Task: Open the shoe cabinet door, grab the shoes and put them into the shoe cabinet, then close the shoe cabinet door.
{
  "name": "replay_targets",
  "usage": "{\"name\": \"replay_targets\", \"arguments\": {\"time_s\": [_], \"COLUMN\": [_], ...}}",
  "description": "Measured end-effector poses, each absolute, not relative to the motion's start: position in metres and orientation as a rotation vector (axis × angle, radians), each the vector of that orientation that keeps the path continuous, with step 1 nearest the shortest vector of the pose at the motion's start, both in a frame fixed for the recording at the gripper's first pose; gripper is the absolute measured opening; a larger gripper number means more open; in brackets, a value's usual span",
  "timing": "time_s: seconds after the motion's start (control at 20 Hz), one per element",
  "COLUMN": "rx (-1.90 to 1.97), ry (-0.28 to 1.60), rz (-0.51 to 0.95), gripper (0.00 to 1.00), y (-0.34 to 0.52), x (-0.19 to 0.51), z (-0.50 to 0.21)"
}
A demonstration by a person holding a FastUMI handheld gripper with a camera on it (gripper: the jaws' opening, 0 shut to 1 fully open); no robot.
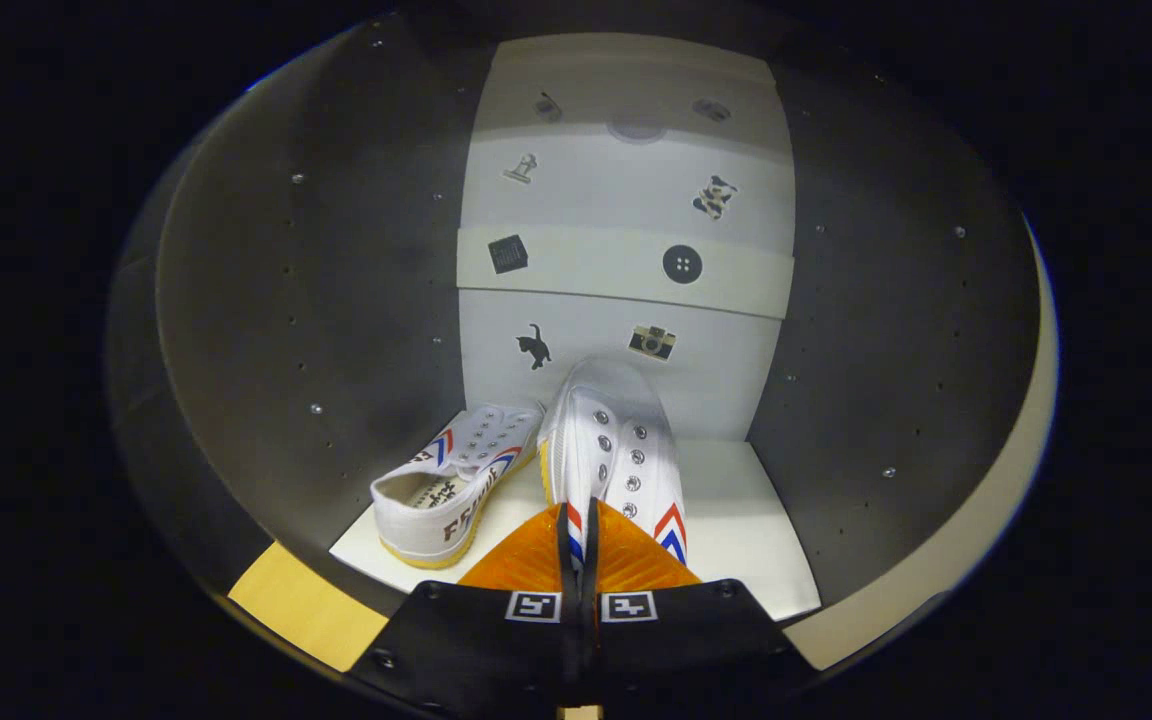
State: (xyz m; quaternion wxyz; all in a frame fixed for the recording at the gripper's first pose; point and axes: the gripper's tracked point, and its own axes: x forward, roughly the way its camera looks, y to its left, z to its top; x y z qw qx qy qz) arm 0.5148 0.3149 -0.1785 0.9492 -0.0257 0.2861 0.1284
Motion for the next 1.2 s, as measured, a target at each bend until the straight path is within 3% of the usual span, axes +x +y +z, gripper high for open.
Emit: {"name": "replay_targets", "arguments": {"time_s": [0.55, 0.8, 1.2], "rx": [-0.133, -0.127, -0.050], "ry": [0.641, 0.469, 0.287], "rz": [0.237, 0.221, 0.247], "gripper": [0.01, 1.00, 0.98], "y": [0.333, 0.331, 0.308], "x": [0.551, 0.524, 0.387], "z": [-0.222, -0.165, -0.073]}}
